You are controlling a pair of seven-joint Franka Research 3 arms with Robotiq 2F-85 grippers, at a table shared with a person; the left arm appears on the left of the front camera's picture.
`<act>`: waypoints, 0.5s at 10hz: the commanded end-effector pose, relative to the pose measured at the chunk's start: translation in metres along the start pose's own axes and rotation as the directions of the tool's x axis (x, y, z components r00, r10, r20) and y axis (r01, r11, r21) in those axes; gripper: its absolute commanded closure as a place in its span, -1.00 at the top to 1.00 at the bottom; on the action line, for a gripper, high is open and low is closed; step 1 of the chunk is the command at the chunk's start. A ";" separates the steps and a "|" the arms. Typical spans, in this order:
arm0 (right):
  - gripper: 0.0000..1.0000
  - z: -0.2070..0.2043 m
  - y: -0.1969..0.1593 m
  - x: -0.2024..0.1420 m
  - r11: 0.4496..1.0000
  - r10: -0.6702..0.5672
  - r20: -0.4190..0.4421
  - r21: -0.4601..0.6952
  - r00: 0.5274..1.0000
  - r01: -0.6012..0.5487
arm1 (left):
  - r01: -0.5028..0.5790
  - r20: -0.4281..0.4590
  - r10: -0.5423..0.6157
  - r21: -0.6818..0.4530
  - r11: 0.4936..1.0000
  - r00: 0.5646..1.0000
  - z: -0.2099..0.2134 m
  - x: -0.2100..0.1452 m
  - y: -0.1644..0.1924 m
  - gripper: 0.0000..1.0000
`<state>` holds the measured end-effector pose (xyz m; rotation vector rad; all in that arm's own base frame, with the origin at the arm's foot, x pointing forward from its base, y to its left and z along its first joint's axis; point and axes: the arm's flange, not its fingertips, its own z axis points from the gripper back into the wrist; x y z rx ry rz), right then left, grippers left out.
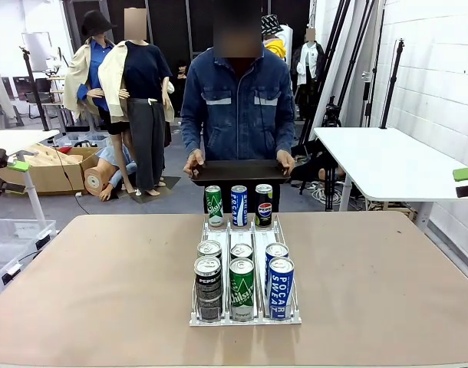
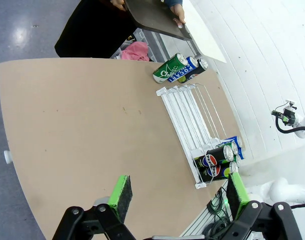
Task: Retrieve and hand over the desired beverage to the person.
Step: Pick up a can of the same type that the person held from the Automatic Can Dispenser.
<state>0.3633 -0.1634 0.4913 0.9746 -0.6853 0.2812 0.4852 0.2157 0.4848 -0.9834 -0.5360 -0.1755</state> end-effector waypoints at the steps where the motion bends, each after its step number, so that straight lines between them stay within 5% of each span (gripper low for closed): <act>1: 1.00 -0.001 0.000 0.001 1.000 -0.005 0.000 0.001 1.000 0.005 | -0.001 0.001 0.001 -0.001 1.000 1.000 0.001 0.000 0.000 1.00; 5: 1.00 -0.001 0.000 0.001 1.000 -0.005 0.000 0.001 1.000 0.005 | -0.001 0.001 0.001 -0.001 1.000 1.000 0.001 0.000 0.000 1.00</act>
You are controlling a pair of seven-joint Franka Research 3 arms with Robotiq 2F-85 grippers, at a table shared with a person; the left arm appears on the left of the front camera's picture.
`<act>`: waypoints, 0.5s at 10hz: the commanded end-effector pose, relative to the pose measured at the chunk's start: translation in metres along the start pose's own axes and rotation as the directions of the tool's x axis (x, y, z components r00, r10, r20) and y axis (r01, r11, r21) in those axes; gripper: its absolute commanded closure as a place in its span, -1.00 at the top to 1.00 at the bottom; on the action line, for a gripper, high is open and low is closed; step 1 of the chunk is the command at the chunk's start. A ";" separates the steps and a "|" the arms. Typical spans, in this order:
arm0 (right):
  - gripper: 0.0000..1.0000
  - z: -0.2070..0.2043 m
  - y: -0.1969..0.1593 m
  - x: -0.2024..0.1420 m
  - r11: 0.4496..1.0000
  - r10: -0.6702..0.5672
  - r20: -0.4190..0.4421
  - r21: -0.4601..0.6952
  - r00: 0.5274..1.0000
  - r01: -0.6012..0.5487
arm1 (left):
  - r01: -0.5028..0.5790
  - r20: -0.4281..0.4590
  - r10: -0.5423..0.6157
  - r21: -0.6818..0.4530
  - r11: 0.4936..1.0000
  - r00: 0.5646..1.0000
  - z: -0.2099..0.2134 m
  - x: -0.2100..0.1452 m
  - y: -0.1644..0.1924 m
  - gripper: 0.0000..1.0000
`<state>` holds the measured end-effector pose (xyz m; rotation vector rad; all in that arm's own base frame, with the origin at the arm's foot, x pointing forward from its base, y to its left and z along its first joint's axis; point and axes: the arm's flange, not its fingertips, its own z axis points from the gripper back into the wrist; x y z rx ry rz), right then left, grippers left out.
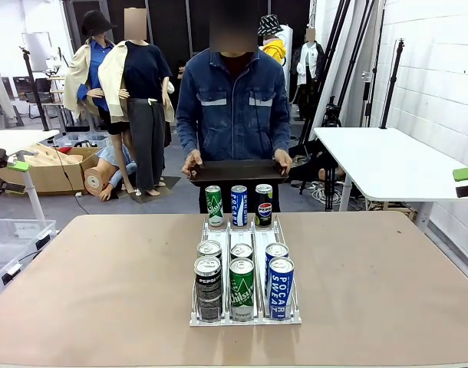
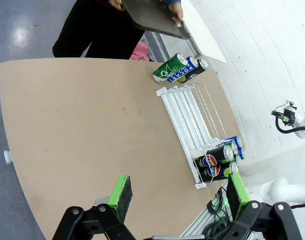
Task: Retrieve and hand over the desired beverage to the person.
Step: Pick up a can of the same type that the person held from the Automatic Can Dispenser.
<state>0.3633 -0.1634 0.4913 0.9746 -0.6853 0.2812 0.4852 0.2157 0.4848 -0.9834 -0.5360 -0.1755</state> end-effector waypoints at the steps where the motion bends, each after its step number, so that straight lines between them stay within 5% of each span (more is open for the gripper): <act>1: 1.00 -0.001 0.000 0.001 1.000 -0.005 0.000 0.001 1.000 0.005 | -0.001 0.001 0.001 -0.001 1.000 1.000 0.001 0.000 0.000 1.00; 5: 1.00 -0.001 0.000 0.001 1.000 -0.005 0.000 0.001 1.000 0.005 | -0.001 0.001 0.001 -0.001 1.000 1.000 0.001 0.000 0.000 1.00</act>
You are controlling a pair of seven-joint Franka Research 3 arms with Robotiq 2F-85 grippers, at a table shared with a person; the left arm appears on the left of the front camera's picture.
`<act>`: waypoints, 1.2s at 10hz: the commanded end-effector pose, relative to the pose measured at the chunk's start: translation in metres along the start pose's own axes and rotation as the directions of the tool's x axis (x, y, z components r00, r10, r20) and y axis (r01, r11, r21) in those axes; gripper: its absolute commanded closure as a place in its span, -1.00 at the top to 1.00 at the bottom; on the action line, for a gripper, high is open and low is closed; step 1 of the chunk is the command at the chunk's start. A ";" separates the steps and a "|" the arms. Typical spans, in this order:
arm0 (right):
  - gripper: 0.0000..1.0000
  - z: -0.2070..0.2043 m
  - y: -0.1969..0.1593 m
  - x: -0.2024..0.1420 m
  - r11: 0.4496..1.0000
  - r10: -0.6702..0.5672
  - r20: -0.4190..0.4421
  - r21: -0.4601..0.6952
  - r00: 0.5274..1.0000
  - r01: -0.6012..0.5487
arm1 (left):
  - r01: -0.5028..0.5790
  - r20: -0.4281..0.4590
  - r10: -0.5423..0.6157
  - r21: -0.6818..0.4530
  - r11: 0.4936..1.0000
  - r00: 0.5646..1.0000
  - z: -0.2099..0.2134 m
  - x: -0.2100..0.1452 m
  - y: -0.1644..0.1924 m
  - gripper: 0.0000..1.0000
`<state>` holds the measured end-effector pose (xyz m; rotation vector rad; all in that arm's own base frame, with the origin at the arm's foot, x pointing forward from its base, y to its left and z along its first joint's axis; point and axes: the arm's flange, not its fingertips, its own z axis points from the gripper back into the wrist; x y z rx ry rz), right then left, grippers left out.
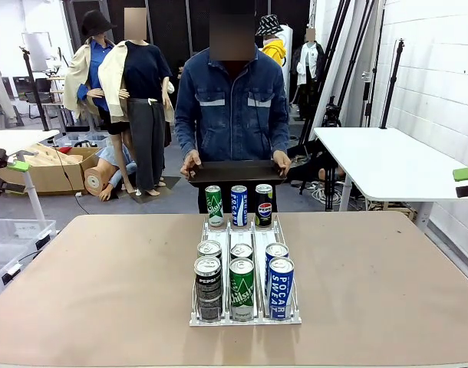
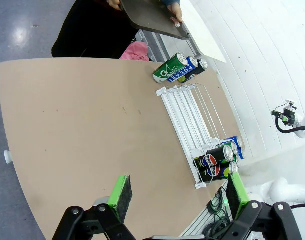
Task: Retrieve and hand over the desired beverage to the person.
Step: Pick up a can of the same type that the person held from the Automatic Can Dispenser.
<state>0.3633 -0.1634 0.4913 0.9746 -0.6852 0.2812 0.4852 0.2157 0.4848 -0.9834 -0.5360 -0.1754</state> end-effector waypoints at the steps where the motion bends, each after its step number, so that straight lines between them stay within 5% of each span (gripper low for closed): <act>1: 1.00 -0.001 0.000 0.001 1.000 -0.005 0.000 0.001 1.000 0.005 | -0.001 0.001 0.001 -0.001 1.000 1.000 0.001 0.000 0.000 1.00; 12: 1.00 -0.001 0.000 0.001 1.000 -0.005 0.000 0.001 1.000 0.005 | -0.001 0.001 0.001 -0.001 1.000 1.000 0.001 0.000 0.000 1.00</act>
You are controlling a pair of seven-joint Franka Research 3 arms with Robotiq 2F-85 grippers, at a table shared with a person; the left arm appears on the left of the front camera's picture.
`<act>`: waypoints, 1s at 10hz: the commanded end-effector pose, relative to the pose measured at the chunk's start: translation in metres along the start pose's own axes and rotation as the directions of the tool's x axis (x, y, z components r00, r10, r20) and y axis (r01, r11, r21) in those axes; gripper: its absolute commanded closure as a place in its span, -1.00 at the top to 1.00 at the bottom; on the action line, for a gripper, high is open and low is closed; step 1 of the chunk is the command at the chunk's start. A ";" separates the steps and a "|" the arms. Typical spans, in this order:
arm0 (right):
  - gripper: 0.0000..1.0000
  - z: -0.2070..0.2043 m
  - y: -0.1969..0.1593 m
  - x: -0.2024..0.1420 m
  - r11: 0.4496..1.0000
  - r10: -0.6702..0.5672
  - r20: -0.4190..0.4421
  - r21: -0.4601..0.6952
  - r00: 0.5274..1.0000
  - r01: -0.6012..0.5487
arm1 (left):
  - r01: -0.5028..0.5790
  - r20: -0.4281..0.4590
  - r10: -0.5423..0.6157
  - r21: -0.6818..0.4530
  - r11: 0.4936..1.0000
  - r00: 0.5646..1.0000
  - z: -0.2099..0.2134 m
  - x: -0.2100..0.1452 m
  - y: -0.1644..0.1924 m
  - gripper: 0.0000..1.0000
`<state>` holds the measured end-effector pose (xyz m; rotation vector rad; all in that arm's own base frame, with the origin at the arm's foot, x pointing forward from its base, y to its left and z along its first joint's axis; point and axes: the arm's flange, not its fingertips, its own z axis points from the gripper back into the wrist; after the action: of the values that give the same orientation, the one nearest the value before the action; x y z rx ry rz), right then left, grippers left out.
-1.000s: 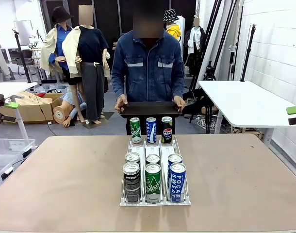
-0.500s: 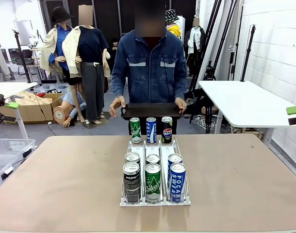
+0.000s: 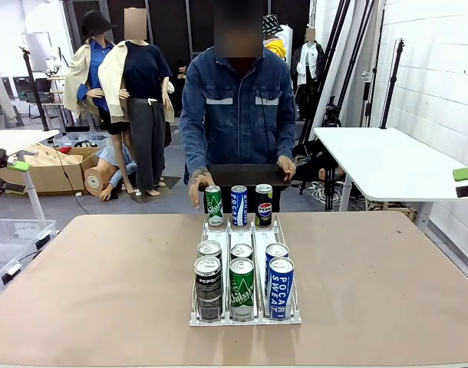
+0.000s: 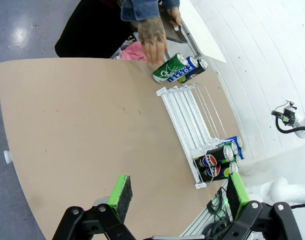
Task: Retrieve and hand over the desired beverage to the person.
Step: Pick up a can of the same type that the person held from the Automatic Can Dispenser.
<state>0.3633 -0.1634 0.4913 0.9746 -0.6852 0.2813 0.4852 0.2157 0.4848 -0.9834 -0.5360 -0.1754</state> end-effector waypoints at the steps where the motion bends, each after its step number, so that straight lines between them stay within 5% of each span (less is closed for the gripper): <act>1: 1.00 0.000 0.000 0.001 1.000 -0.005 0.001 0.001 1.000 0.005 | -0.001 0.001 0.001 -0.001 1.000 1.000 0.001 0.000 0.000 1.00; 10: 1.00 0.000 0.000 0.001 1.000 -0.005 0.001 0.001 1.000 0.005 | -0.001 0.001 0.001 -0.001 1.000 1.000 0.001 0.000 0.000 1.00</act>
<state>0.3633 -0.1634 0.4913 0.9746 -0.6852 0.2813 0.4852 0.2157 0.4848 -0.9834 -0.5360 -0.1754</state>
